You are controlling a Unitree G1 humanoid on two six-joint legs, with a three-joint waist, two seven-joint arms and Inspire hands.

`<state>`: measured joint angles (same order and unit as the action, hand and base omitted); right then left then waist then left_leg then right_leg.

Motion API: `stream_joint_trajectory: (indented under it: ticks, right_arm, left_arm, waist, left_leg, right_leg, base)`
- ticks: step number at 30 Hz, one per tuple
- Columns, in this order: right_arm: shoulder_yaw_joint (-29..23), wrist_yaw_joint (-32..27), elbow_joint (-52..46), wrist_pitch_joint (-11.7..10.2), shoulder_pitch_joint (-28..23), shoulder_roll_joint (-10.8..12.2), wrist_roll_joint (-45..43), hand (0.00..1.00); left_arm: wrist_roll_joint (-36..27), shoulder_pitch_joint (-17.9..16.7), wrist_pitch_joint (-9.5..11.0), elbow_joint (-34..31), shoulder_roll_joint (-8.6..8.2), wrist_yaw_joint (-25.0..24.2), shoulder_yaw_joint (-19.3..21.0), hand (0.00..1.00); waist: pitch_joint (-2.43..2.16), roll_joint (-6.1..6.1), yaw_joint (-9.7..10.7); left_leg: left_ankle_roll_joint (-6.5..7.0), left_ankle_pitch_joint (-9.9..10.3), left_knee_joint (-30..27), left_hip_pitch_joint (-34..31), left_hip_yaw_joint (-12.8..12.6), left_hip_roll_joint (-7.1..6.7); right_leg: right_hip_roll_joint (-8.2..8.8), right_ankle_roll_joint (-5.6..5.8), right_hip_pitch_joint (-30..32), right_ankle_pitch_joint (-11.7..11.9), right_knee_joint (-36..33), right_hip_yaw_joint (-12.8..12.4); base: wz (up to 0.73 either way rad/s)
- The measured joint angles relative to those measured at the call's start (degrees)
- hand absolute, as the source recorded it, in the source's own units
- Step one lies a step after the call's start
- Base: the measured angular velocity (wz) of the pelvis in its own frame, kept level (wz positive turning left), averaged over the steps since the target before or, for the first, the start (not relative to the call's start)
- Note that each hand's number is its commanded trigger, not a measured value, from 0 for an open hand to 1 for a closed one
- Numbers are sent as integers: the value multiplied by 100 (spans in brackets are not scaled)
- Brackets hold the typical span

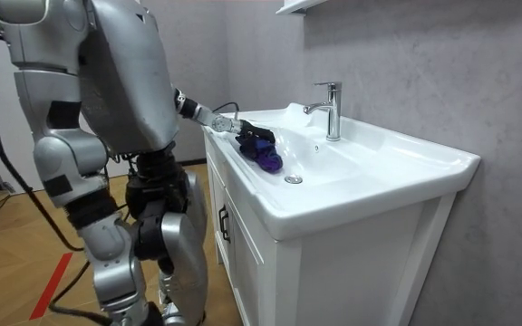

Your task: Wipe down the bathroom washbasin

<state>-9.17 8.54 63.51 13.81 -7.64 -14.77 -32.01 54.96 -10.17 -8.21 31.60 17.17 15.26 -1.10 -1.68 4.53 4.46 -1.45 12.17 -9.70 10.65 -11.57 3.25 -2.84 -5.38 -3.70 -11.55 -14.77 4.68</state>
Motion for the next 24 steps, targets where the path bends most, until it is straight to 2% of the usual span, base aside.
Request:
stream_joint_trajectory:
  ticks: [3, 9, 13, 15, 19, 22, 24]
  right_arm:
    - [-93, 38, -27, -2, -16, -78, 28, 0]
    - [-165, -60, -48, -7, 14, -177, 44, 0]
    - [-169, -177, -80, -23, 46, -179, 75, 0]
    - [-160, -222, -80, -67, 66, -181, 112, 0]
    - [-43, -268, -107, -240, 77, -199, 156, 0]
    - [83, -303, -97, -327, 81, -229, 269, 0]
    - [179, -340, -79, -383, 78, -227, 350, 0]
  left_arm:
    - [235, -88, 0, -1, 0, -3, 51, 100]
    - [361, -142, -1, -14, 0, 18, 93, 100]
    - [368, -175, -5, -17, 0, 20, 147, 100]
    - [370, -176, -10, -16, 0, 20, 175, 100]
    - [376, -160, -20, -17, 0, 16, 176, 100]
    - [378, -144, -49, -24, -6, 16, 157, 100]
    - [493, -104, -83, -18, -6, 16, 117, 100]
  waist:
    - [-1, 30, -11]
    - [-12, 91, -174]
    - [-23, 128, -198]
    - [-20, 133, -199]
    - [-18, 134, -142]
    - [-2, 111, -101]
    - [29, 61, -74]
  left_leg:
    - [-63, -42, -14, -27, 134, 1]
    - [-108, -96, -188, -158, 147, 24]
    - [-147, -124, -205, -227, 163, 55]
    - [-159, -131, -195, -285, 268, 61]
    - [-218, -195, -149, -341, 264, 59]
    - [-233, -217, -58, -301, 246, 49]
    - [-233, -217, -59, -291, 241, 37]
  right_leg:
    - [37, -65, -10, -69, -12, 171]
    - [80, -181, 81, -201, -120, 351]
    - [88, -237, 82, -234, -141, 540]
    - [104, -270, 113, -255, -199, 672]
    - [129, -274, 166, -257, -202, 781]
    - [131, -286, 158, -275, -181, 802]
    - [153, -283, 169, -302, -188, 819]
  base:
    - [9]
    - [14]
    - [4]
    - [10]
    - [10]
    - [3]
    - [2]
